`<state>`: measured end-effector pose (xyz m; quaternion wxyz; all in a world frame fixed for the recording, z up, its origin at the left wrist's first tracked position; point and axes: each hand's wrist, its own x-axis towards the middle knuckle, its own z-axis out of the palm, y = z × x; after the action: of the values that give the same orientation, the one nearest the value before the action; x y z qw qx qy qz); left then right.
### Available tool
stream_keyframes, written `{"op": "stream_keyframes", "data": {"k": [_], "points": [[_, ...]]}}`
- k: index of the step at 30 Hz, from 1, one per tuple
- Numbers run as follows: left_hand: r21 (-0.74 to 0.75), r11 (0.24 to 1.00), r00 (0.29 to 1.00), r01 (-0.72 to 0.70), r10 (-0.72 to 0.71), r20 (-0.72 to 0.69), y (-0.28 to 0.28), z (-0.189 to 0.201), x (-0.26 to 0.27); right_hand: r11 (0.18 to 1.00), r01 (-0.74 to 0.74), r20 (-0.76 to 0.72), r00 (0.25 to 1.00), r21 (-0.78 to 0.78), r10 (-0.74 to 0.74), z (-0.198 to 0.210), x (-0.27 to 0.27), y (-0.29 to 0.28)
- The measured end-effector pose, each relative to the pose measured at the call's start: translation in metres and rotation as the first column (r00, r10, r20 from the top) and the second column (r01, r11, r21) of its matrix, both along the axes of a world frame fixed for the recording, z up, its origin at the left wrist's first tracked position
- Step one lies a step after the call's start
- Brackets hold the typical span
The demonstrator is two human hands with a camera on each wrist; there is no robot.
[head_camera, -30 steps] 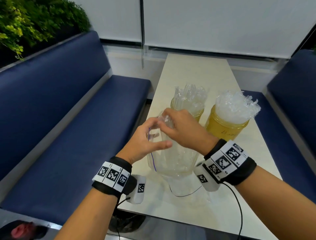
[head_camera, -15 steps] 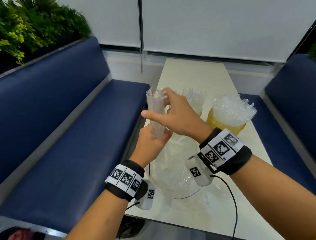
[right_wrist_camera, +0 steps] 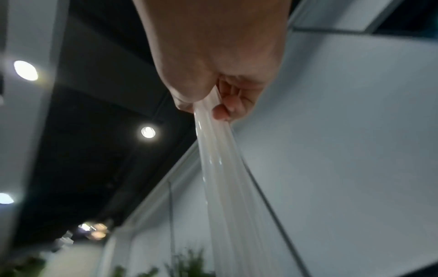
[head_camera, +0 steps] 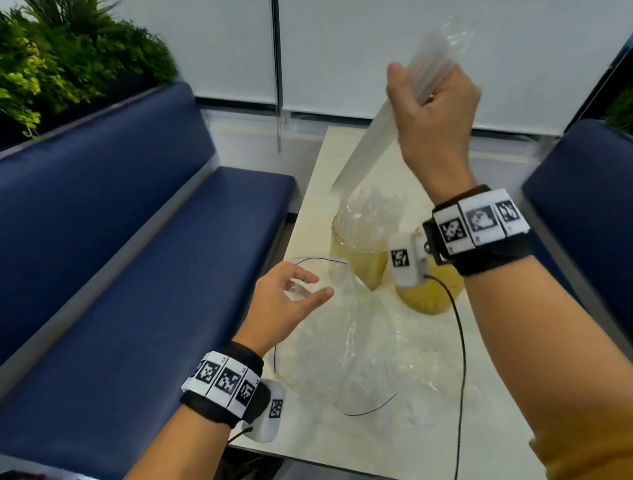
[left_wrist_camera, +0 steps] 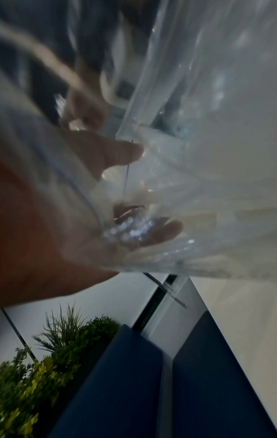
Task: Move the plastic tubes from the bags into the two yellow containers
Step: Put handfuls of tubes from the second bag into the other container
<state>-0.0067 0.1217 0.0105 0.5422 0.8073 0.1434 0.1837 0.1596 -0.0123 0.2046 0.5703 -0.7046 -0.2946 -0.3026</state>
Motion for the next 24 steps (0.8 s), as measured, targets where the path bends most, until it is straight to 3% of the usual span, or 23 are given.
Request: {"op": "stream_keyframes", "data": {"k": [2,6,12,15,17,22,24], "points": [[0.007,1.000,1.000,0.001,-0.001,0.001,-0.001,0.004,0.002,0.994,0.101,-0.003,0.995,-0.049,-0.101,-0.008,0.029,0.002],[0.024,0.999,1.000,0.023,-0.024,0.018,0.000,0.009,0.006,0.928,0.178,-0.042,0.978,-0.327,-0.203,-0.047,0.068,0.013],[0.020,1.000,0.999,0.022,-0.023,0.030,0.003,0.009,0.009,0.810,0.079,-0.193,0.954,-0.580,-0.231,-0.114,0.086,0.022],[0.004,1.000,0.999,0.025,-0.025,0.028,0.004,0.007,0.010,0.723,0.096,-0.186,0.936,-0.685,-0.300,-0.135,0.084,0.021],[0.001,1.000,0.999,0.022,-0.022,0.028,0.005,0.006,0.011,0.721,0.111,-0.186,0.929,-0.684,-0.319,-0.140,0.081,0.018],[0.000,1.000,0.999,0.029,-0.029,0.031,0.006,0.004,0.013,0.894,0.189,-0.199,0.937,-0.406,-0.288,-0.141,0.086,0.016],[0.002,1.000,0.999,0.031,-0.031,0.030,0.006,0.005,0.013,0.886,0.207,-0.114,0.954,-0.414,-0.276,-0.137,0.089,0.015]]}}
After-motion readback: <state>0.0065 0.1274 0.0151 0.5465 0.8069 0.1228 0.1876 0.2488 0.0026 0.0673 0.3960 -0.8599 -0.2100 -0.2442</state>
